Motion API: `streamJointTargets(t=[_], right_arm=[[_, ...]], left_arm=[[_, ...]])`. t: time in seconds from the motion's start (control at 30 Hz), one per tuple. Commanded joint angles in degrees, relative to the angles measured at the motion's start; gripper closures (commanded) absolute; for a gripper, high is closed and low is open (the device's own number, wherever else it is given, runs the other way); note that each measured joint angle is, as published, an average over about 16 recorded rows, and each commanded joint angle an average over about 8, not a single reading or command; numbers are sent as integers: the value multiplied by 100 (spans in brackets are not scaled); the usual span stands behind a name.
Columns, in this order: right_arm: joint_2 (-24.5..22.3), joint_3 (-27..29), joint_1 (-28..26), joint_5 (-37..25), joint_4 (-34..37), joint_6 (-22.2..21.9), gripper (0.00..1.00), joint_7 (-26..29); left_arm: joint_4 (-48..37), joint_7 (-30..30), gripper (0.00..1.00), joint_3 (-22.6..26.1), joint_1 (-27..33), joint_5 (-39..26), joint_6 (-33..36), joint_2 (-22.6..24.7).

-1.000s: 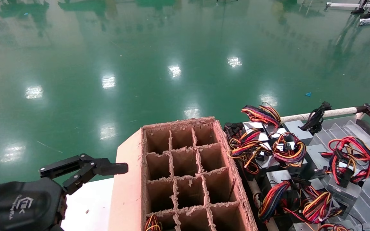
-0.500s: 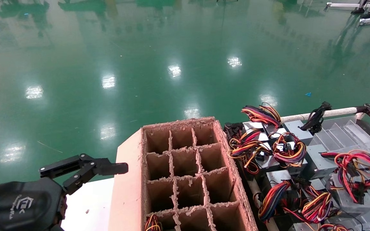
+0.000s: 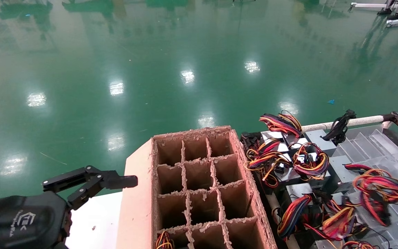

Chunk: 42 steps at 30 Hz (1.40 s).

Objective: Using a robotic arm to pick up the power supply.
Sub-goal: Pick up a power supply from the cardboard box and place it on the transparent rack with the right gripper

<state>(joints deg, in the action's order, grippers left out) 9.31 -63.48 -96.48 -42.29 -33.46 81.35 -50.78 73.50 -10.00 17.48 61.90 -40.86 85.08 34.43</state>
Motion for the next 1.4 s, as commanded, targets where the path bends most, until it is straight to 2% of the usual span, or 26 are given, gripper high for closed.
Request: streamJointTargets(t=[0.03,0.23,0.7,0.97,1.4], right_arm=[[96,-35,138,217,193,33,100,-18],[381,26,452,931,790,324,100,173],[901,250,1216,2004,1901,793,100,471],[1135,658,2185,3098,2333,937,100,689],[1411,1302,3850,4502,2460,959,100,684]], left_arm=[[0,0,0,1,0,0,0,0],[0,1,0,2,0,1,-1,-1],[0,3,0,6,1,4,-3,-2],[0,4,0,8,2,5,-3,-3],[0,6,0,11,3,8,-5,-5]])
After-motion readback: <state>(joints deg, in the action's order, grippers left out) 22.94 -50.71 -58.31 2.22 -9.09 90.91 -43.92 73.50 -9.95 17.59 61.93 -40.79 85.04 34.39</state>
